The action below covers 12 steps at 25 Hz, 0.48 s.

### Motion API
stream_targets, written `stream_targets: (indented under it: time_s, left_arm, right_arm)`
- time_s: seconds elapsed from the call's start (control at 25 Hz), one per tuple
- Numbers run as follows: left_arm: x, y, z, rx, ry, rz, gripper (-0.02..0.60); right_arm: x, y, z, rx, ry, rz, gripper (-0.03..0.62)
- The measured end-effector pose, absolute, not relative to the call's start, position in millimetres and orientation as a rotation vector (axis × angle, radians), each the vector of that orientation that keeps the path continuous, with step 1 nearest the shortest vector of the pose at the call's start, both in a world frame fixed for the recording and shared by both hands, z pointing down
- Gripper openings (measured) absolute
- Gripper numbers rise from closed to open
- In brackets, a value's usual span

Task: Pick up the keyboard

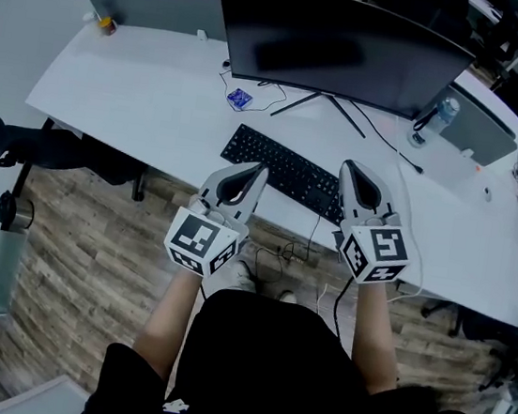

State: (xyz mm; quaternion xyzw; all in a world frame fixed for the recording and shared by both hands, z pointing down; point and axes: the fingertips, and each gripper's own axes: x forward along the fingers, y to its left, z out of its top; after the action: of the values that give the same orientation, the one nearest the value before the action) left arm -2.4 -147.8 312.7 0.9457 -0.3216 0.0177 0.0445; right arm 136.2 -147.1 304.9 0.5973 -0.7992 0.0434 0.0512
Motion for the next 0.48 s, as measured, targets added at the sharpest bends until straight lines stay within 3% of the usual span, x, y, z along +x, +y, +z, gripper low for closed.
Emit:
stream_targets:
  time_s: [0.48]
  left_arm:
    - [-12, -180, 327, 2.92, -0.803, 0.066, 0.009]
  right_arm:
    - [127, -162, 315, 1.937, -2.304, 0.16, 0.005]
